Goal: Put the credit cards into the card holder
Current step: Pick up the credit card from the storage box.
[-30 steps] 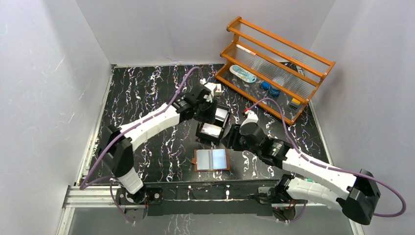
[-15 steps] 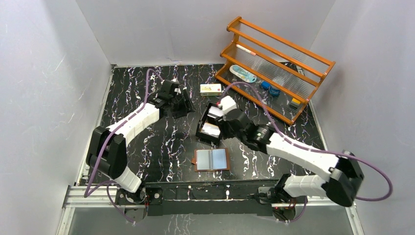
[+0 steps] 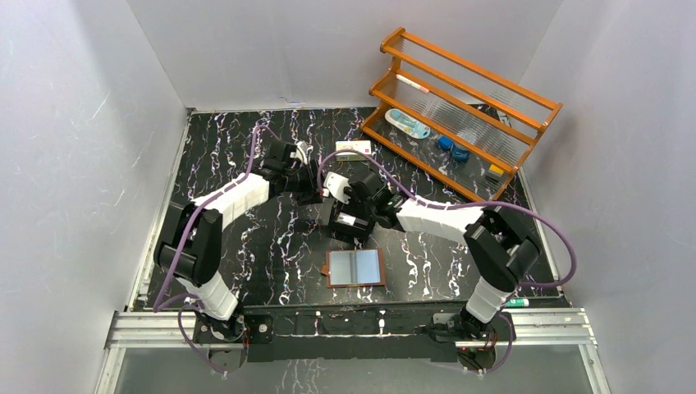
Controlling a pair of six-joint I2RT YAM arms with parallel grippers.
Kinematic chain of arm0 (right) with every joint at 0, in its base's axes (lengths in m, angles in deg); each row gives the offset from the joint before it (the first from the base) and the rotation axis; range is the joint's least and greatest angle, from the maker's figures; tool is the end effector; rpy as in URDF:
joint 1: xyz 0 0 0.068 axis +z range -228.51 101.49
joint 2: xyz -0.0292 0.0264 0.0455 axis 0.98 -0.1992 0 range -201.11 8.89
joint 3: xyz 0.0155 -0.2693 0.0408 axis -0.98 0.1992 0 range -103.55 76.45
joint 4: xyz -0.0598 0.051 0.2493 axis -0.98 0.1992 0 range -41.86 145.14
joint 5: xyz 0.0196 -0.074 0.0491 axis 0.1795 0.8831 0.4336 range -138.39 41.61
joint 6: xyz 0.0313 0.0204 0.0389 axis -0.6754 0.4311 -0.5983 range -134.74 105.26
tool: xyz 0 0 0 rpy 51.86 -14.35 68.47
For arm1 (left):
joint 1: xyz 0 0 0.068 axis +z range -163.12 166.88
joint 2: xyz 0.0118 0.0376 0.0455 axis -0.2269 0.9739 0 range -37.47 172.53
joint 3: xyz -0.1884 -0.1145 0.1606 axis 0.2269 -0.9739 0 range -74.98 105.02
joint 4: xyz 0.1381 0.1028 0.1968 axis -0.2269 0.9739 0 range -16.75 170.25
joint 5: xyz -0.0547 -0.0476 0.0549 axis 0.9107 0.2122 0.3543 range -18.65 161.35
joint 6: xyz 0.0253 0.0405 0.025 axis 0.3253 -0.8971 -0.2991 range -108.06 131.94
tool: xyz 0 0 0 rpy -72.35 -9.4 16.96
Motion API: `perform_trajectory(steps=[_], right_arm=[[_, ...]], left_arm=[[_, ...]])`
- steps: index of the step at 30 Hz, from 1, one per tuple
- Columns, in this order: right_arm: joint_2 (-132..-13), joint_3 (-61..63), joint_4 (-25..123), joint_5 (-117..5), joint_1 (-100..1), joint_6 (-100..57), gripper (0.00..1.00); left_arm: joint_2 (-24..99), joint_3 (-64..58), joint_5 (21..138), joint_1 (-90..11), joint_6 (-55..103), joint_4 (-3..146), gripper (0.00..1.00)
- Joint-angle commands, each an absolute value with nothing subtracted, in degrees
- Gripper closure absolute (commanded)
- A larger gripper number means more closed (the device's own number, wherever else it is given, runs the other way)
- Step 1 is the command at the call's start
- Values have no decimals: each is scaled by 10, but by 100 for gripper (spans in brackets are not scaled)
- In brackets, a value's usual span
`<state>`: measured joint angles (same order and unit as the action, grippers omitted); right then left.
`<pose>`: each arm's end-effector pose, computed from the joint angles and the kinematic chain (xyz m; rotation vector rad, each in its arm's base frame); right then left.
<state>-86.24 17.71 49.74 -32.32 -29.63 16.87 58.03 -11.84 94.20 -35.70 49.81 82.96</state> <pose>0.2454 0.2660 0.2128 -1.3070 1.7791 -0.1463 0.3305 -0.1524 0.2242 -0.1070 2.4427 -0.9701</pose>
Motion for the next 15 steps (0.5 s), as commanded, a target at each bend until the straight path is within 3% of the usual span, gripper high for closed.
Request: perform_trajectory(steps=[1,6,15], right_arm=[[-887,139,436,-338,-309,221,38],[-905,152,401,-310,-310,236,42],[-876,184,373,-291,-310,238,62]], left_arm=[[581,-141,987,-354,501,808,53],[591,-151,999,-354,508,798,55],[592,-161,999,-354,516,794,56]])
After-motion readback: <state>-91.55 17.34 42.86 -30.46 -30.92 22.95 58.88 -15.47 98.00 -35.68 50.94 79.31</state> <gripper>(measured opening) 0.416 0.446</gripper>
